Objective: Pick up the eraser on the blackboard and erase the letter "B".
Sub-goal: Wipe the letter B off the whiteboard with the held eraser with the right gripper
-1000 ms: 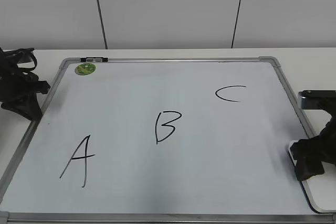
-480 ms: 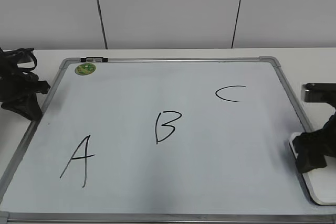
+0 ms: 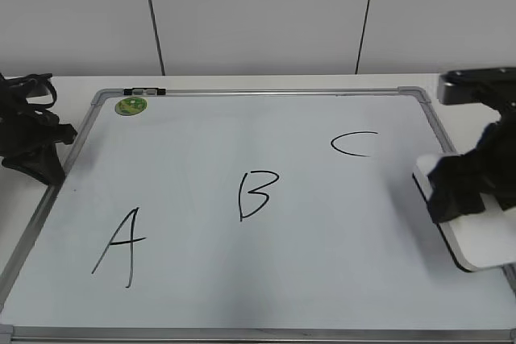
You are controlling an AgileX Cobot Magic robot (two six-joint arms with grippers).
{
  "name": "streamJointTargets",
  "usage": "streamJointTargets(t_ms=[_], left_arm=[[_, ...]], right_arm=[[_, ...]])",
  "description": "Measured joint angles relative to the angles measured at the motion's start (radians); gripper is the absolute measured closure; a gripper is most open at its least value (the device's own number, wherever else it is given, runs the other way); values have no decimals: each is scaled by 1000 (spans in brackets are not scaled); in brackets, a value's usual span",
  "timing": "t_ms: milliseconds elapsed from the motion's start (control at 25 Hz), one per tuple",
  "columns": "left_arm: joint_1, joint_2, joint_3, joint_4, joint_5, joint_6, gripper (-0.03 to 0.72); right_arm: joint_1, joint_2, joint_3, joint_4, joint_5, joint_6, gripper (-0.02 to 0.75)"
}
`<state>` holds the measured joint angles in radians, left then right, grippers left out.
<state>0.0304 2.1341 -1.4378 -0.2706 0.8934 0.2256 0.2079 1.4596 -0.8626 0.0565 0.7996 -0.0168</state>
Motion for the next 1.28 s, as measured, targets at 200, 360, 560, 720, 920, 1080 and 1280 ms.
streamJointTargets(t_ms=[200,360,560,720,920,1080,1280], left_arm=[[0,0,0,0,0,0,674],[0,0,0,0,0,0,675],[0,0,0,-1,0,0,675],[0,0,0,-2,4,0,675],[0,0,0,-2,6,0,675],[0,0,0,-2,6,0,675],[0,0,0,-2,8,0,675]], right_arm=[[138,84,-198,0,112,-2,189],[215,205,-363,-15,188,-6,189],[269,411,-603,-32,253,-42,189],[283,551,-740,-32,267,-73,189],[282,668,-832,-32,276,-118,189],[282,729,-868,-32,258,-138,189],[282,779,-893,-29,241,-147,189]])
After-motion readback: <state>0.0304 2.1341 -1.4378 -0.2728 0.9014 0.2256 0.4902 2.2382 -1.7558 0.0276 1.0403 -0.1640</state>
